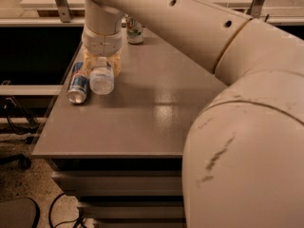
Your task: Move blue plastic bottle near redbull can
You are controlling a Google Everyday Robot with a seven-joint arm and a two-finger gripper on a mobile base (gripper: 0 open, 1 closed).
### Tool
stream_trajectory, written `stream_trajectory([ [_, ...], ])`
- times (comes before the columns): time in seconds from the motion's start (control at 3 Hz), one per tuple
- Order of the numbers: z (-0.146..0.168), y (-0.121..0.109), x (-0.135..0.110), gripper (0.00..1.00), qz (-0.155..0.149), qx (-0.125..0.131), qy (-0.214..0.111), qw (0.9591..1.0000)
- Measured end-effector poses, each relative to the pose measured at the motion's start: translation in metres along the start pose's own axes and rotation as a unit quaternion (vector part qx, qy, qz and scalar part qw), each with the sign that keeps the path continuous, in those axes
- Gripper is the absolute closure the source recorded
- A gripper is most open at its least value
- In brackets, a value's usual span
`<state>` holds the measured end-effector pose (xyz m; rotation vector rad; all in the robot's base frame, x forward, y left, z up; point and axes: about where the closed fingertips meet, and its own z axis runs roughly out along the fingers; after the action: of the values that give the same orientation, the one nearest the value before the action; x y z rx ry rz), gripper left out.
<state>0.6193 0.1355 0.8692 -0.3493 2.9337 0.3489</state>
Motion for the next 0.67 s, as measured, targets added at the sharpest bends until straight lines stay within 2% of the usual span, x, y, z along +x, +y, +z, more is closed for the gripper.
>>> stream_trajectory([
  [0.67, 0.0025, 0.0016, -0.0094, 0.35, 0.009, -0.013, -0.001, 0.9999],
])
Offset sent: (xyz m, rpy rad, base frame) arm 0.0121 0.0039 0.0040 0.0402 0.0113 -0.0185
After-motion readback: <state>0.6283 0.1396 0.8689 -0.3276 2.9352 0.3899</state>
